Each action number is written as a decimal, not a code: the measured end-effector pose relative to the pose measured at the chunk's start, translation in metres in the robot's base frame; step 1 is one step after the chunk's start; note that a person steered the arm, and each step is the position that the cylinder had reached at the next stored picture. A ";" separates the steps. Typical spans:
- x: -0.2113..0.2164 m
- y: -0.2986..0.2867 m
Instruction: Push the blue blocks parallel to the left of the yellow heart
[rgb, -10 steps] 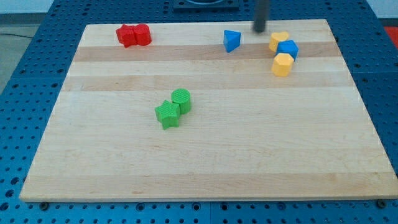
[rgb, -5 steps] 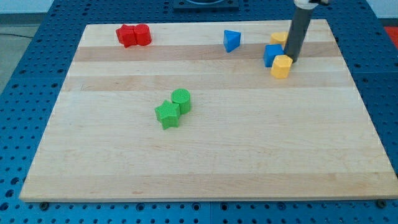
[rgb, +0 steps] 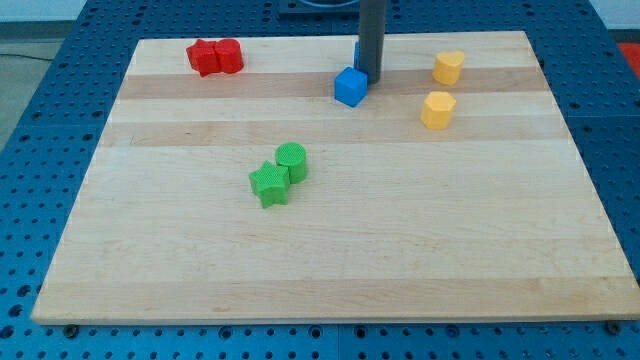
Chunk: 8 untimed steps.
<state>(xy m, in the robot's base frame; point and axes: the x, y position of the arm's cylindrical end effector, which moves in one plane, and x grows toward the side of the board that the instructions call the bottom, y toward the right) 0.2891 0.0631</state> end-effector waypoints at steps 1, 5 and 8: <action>-0.012 0.037; 0.027 -0.017; 0.058 -0.033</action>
<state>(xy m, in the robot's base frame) 0.3470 0.0302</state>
